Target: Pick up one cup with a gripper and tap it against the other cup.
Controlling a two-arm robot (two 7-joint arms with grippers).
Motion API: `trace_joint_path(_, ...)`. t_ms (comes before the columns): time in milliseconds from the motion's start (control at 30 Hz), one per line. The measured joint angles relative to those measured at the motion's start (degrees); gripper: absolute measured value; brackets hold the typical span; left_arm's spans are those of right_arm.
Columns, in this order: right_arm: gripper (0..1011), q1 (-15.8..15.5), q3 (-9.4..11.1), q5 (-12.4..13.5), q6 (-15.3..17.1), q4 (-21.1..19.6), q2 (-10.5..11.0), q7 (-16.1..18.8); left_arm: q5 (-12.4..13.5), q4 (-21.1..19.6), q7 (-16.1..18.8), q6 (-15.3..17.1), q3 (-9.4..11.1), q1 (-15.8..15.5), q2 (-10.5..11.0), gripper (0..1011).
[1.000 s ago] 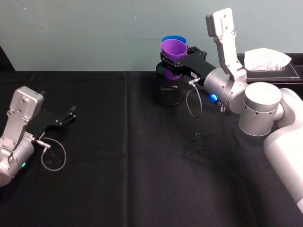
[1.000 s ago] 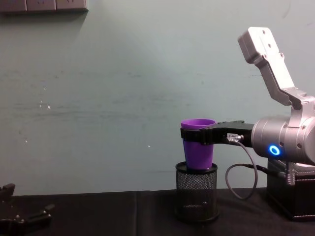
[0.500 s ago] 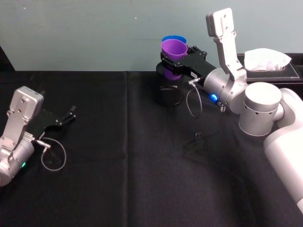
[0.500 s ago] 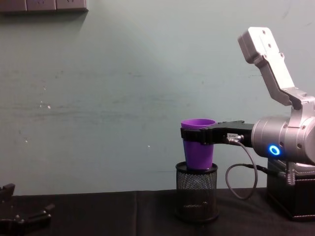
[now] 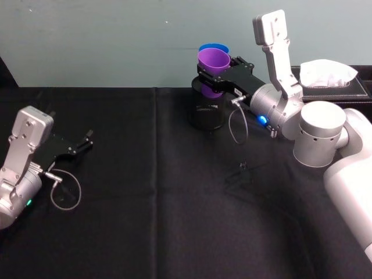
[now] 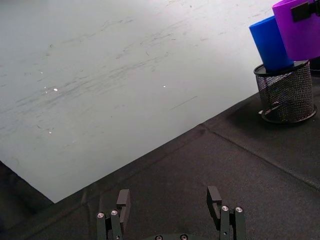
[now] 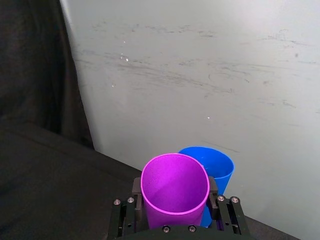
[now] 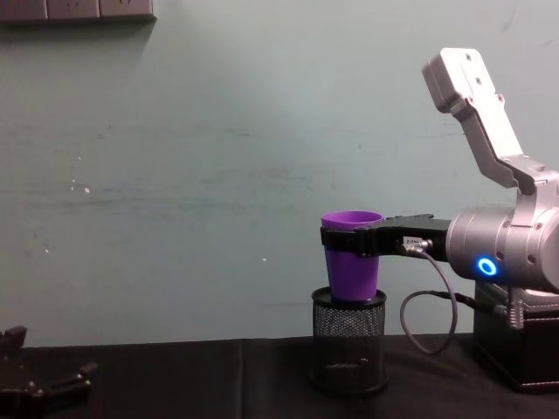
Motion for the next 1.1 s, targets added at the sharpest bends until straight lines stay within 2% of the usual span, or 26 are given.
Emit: trace_joint_path(1100, 734, 0.0, 0.0, 0.0, 0.0, 0.0, 0.0, 0.0, 0.0, 0.0, 0.0, 0.0, 0.0, 0.0, 0.0, 1005)
